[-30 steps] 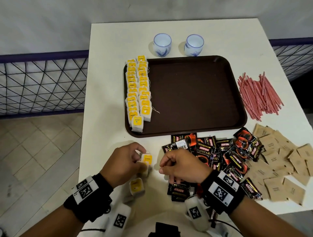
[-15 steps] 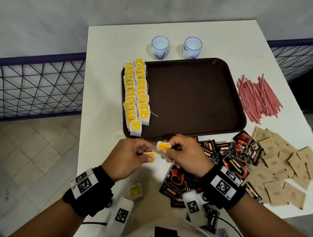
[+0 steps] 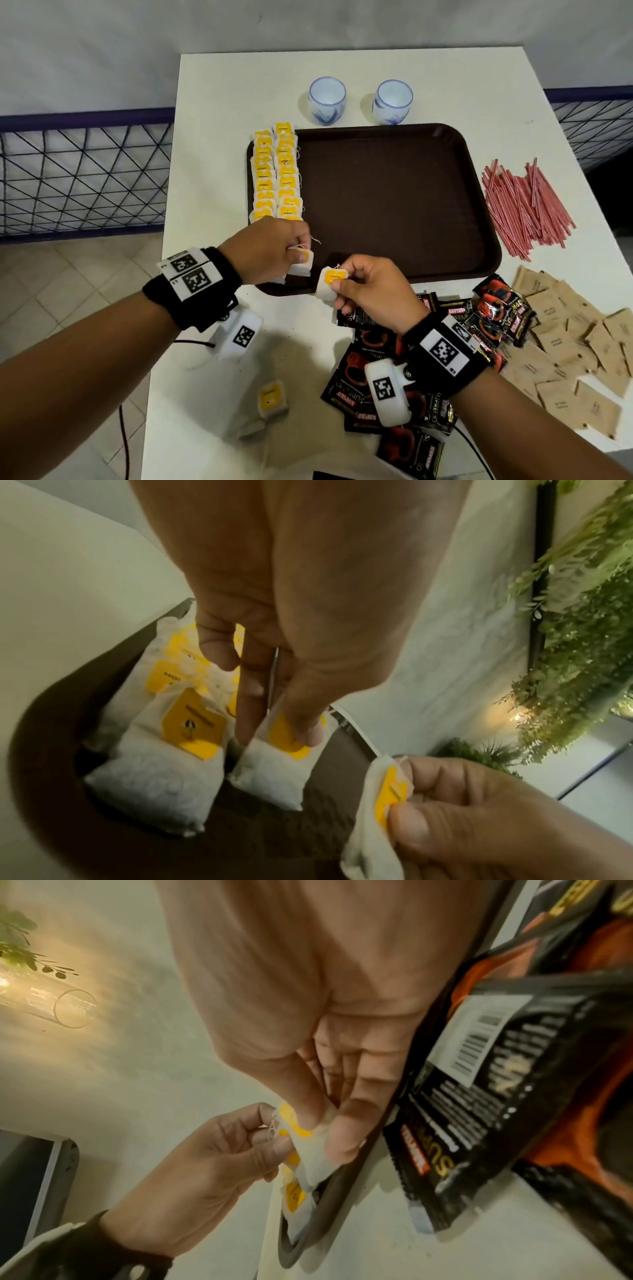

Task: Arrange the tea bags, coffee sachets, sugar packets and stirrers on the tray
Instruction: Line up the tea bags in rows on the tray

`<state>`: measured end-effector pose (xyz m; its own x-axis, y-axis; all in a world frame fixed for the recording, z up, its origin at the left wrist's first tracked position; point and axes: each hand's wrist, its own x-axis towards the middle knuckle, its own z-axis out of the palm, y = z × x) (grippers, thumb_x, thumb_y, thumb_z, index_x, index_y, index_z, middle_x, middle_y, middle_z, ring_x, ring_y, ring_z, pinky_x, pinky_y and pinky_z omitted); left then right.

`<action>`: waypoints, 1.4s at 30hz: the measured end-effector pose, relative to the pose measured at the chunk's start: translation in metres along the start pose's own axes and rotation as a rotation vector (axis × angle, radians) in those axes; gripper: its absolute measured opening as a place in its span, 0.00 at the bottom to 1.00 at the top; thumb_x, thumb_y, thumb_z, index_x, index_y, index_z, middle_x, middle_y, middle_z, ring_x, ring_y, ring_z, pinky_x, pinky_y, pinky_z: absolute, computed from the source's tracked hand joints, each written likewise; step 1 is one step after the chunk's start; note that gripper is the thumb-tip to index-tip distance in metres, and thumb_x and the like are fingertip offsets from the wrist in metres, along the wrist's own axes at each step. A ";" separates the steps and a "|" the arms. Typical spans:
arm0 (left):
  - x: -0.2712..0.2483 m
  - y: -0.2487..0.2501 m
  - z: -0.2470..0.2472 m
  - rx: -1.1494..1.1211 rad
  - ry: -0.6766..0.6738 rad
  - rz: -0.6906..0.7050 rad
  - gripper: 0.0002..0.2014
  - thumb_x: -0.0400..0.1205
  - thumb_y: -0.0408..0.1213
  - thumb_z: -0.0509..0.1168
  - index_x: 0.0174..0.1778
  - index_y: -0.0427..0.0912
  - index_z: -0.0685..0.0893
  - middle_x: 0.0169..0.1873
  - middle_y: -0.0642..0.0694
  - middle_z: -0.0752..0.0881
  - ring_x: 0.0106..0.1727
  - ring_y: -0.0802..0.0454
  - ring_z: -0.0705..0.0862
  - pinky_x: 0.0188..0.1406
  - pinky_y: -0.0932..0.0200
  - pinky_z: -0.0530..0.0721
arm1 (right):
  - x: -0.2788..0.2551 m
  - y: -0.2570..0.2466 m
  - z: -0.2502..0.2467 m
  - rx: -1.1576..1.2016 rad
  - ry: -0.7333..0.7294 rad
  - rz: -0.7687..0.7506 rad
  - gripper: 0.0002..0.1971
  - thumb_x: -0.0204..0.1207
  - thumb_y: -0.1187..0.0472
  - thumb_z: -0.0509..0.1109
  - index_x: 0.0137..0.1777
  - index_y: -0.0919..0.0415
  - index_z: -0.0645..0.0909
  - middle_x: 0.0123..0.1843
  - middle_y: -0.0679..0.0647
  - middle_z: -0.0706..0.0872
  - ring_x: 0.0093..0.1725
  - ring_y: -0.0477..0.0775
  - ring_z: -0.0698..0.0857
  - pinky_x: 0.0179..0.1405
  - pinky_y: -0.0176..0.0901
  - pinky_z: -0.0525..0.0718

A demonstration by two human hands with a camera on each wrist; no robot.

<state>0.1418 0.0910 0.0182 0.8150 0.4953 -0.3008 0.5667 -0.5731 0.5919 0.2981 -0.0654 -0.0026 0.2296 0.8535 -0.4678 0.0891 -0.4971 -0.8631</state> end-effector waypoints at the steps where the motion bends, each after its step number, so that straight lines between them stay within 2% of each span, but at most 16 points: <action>1: 0.003 0.000 0.000 0.015 -0.012 0.019 0.02 0.83 0.39 0.70 0.48 0.47 0.83 0.37 0.55 0.82 0.43 0.52 0.81 0.41 0.59 0.75 | 0.002 -0.001 0.000 0.003 0.002 -0.007 0.03 0.81 0.70 0.71 0.45 0.70 0.81 0.33 0.66 0.89 0.30 0.58 0.85 0.31 0.45 0.86; 3: 0.006 0.000 0.000 0.062 -0.047 0.050 0.05 0.85 0.41 0.67 0.50 0.44 0.81 0.37 0.52 0.82 0.41 0.51 0.81 0.38 0.59 0.74 | 0.006 -0.003 0.000 0.011 0.008 -0.016 0.04 0.81 0.71 0.70 0.45 0.71 0.81 0.33 0.67 0.89 0.30 0.59 0.85 0.30 0.45 0.86; 8: 0.005 -0.003 -0.006 0.205 -0.138 0.048 0.11 0.88 0.47 0.62 0.57 0.44 0.80 0.43 0.47 0.83 0.43 0.48 0.81 0.40 0.58 0.75 | 0.011 -0.003 0.002 -0.012 -0.009 -0.018 0.03 0.81 0.71 0.70 0.45 0.71 0.81 0.31 0.61 0.88 0.29 0.55 0.86 0.29 0.44 0.86; 13: 0.004 -0.008 -0.008 0.242 -0.131 0.051 0.12 0.87 0.49 0.63 0.57 0.46 0.81 0.46 0.45 0.85 0.45 0.47 0.81 0.42 0.56 0.79 | 0.014 -0.005 0.003 -0.029 -0.014 -0.011 0.03 0.81 0.71 0.71 0.45 0.71 0.81 0.32 0.63 0.89 0.29 0.56 0.86 0.27 0.43 0.85; 17: 0.009 -0.011 -0.014 0.211 -0.077 0.063 0.08 0.84 0.47 0.68 0.53 0.47 0.86 0.46 0.47 0.88 0.47 0.49 0.83 0.45 0.56 0.82 | 0.021 -0.010 0.004 -0.059 -0.024 -0.015 0.03 0.80 0.69 0.72 0.46 0.70 0.83 0.34 0.69 0.89 0.28 0.55 0.85 0.26 0.42 0.84; 21: 0.020 -0.012 -0.021 0.165 -0.070 0.049 0.07 0.81 0.45 0.73 0.48 0.46 0.88 0.41 0.47 0.88 0.42 0.50 0.84 0.44 0.52 0.85 | 0.032 -0.016 0.005 -0.091 -0.062 -0.018 0.05 0.80 0.68 0.73 0.42 0.65 0.83 0.29 0.62 0.87 0.26 0.56 0.84 0.25 0.41 0.82; 25: 0.027 -0.016 -0.018 0.168 -0.016 0.035 0.07 0.78 0.44 0.76 0.48 0.47 0.87 0.36 0.51 0.84 0.38 0.50 0.82 0.38 0.57 0.80 | 0.043 -0.021 0.011 -0.127 -0.088 -0.017 0.05 0.79 0.70 0.72 0.42 0.64 0.83 0.29 0.61 0.87 0.21 0.46 0.82 0.22 0.36 0.80; 28: 0.027 -0.019 -0.013 0.182 0.012 0.053 0.11 0.76 0.40 0.77 0.51 0.46 0.86 0.35 0.52 0.83 0.36 0.52 0.80 0.36 0.59 0.77 | 0.051 -0.022 0.017 -0.172 -0.091 -0.020 0.04 0.78 0.68 0.74 0.42 0.62 0.84 0.31 0.62 0.89 0.24 0.49 0.84 0.25 0.39 0.82; 31: 0.026 -0.021 -0.012 0.186 0.026 0.058 0.13 0.75 0.38 0.77 0.53 0.46 0.85 0.35 0.52 0.83 0.37 0.52 0.81 0.36 0.58 0.77 | 0.058 -0.022 0.022 -0.192 -0.092 -0.006 0.08 0.77 0.68 0.75 0.39 0.58 0.83 0.31 0.61 0.89 0.23 0.48 0.84 0.24 0.38 0.81; 35: 0.025 -0.025 -0.014 0.177 0.026 0.070 0.11 0.74 0.38 0.79 0.49 0.46 0.86 0.35 0.52 0.83 0.36 0.51 0.81 0.37 0.56 0.81 | 0.063 -0.022 0.027 -0.208 -0.097 0.021 0.09 0.77 0.68 0.75 0.38 0.57 0.82 0.29 0.59 0.88 0.26 0.51 0.86 0.25 0.40 0.83; 39: 0.027 -0.029 -0.012 0.127 0.026 0.077 0.06 0.74 0.36 0.79 0.45 0.45 0.90 0.36 0.51 0.85 0.37 0.52 0.81 0.35 0.63 0.75 | 0.063 -0.023 0.028 -0.231 -0.088 0.008 0.05 0.76 0.69 0.76 0.41 0.62 0.83 0.31 0.63 0.88 0.28 0.54 0.87 0.25 0.40 0.84; 42: 0.028 -0.031 -0.011 0.102 0.043 0.072 0.03 0.76 0.34 0.77 0.44 0.43 0.92 0.37 0.49 0.87 0.37 0.50 0.83 0.38 0.61 0.78 | 0.064 -0.026 0.027 -0.254 -0.080 -0.004 0.05 0.75 0.69 0.77 0.44 0.66 0.82 0.32 0.66 0.89 0.28 0.57 0.88 0.25 0.42 0.85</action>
<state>0.1458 0.1298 0.0003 0.8494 0.4766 -0.2268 0.5180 -0.6704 0.5312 0.2839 0.0062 -0.0153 0.1526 0.8600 -0.4869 0.3326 -0.5086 -0.7942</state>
